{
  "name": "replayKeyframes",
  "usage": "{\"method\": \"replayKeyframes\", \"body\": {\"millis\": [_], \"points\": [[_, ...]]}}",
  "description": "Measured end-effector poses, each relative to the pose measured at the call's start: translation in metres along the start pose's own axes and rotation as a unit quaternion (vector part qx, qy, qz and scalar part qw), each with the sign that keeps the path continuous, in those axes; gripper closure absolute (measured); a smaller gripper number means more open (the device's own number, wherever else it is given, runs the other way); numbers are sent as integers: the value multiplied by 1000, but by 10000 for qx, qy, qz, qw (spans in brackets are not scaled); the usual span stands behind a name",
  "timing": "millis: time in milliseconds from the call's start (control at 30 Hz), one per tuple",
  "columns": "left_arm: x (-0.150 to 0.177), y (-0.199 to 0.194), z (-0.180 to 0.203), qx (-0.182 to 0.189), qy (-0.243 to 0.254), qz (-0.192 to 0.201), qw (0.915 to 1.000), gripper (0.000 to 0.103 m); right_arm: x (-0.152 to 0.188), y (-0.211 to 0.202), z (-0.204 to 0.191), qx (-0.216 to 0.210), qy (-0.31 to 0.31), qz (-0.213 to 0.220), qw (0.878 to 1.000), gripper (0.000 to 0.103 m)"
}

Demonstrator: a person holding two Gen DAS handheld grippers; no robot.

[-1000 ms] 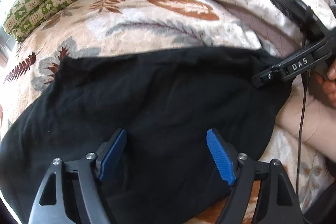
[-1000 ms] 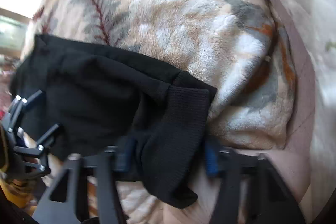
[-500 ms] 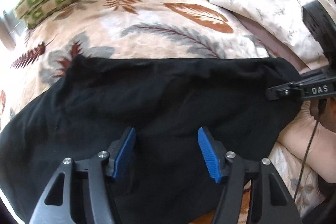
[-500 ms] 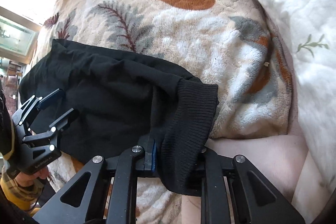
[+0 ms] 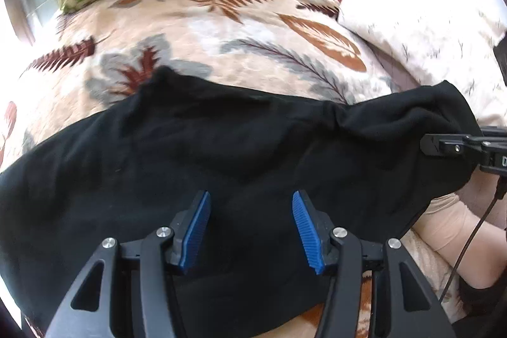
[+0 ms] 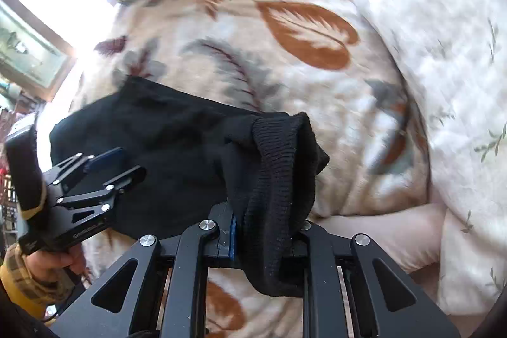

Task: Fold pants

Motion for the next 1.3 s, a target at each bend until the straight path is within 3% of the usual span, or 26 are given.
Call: {"method": "replayKeyframes", "body": {"millis": [267,300,433,533,700,767,833,1000,1067,1100,1133,1167,1300], "points": [[13,-27,-64,-328,-409,194,9984,46,-11,10,-80,-385,-588,61,9975,85],[15,-31,-73,-355,-485,227,9979,46,-14,16,-92,-444,-665,31,9968,82],[28,-40,-108,-373,-814,218,9957,46,-25,43,-132,-954,-734,-176,9926,52],[37,-41,-125,-333,-1009,205,9941,46,-25,47,-146,-1428,-699,-229,9870,49],[35,-46,-117,132,-1132,325,9930,46,-14,24,-117,-1328,-333,125,9905,49],[29,-44,-102,551,-1113,270,9919,46,-4,16,-97,-1007,-153,313,9943,49],[23,-39,-82,842,-1024,164,9910,38,7,17,-83,-801,-34,341,9962,48],[15,-14,-39,910,-757,-243,9927,35,33,53,-54,-790,544,89,9953,47],[13,-5,-23,735,-530,-301,9954,35,38,69,-52,-802,613,-15,9949,66],[13,-3,-17,554,-395,-281,9973,49,39,73,-51,-711,640,12,9954,77],[14,-2,-13,317,-270,-218,9989,74,39,71,-51,-677,659,88,9955,82],[14,-3,-12,215,-240,-180,9993,84,38,68,-53,-750,697,143,9946,86],[12,-23,-28,160,-465,149,9987,88,33,51,-71,-857,535,339,9943,88]]}}
Point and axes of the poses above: each gripper's, at about its wrist camera, not at the fingertips, and y roughly the way its jaws point, z to its right, x to its underside, the point moved 3 cm from there along y, roughly the way its jaws point, and after that the axes turned 4 degrees about -z, right-handed, at the moved point
